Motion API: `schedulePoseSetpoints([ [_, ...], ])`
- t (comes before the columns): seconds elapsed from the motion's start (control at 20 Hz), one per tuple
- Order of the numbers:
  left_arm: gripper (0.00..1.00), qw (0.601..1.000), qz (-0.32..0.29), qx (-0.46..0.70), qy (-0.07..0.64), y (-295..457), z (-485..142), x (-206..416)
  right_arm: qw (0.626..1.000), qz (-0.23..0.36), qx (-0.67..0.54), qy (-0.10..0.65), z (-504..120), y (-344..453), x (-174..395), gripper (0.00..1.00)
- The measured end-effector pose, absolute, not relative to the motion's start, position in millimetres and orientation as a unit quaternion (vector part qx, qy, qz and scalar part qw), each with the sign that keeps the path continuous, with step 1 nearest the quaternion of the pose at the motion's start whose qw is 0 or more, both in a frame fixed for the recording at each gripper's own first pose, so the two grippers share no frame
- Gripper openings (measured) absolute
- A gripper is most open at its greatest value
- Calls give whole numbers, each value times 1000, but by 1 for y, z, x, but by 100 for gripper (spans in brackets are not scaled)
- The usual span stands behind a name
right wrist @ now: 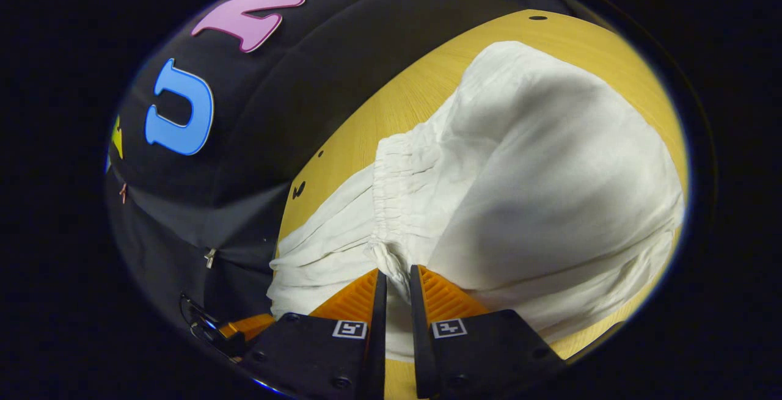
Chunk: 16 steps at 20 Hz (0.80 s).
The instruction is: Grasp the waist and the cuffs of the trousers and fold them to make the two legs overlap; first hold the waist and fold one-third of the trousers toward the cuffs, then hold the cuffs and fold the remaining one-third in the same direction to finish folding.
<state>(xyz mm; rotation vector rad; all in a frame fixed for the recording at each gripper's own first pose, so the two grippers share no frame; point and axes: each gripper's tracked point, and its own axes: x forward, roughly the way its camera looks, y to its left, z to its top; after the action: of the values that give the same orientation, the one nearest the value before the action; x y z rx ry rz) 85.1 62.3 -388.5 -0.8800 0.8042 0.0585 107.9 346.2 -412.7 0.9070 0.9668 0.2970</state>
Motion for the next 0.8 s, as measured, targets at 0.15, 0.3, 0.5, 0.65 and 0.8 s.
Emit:
schedulePoseSetpoints([
  [0.15,94,824,43,-432,365,65,-388,117,779,146,415,447,-413,346,109,24],
  [0.3,90,823,53,-433,365,65,-392,161,778,164,408,449,-415,350,104,24],
  [0.5,69,813,91,-418,395,62,-410,206,773,184,404,454,-415,352,99,24],
  [0.65,36,814,96,-404,406,56,-414,220,770,189,405,456,-415,353,95,23],
  [0.8,7,809,92,-424,398,55,-407,217,754,187,422,467,-409,350,96,24],
])
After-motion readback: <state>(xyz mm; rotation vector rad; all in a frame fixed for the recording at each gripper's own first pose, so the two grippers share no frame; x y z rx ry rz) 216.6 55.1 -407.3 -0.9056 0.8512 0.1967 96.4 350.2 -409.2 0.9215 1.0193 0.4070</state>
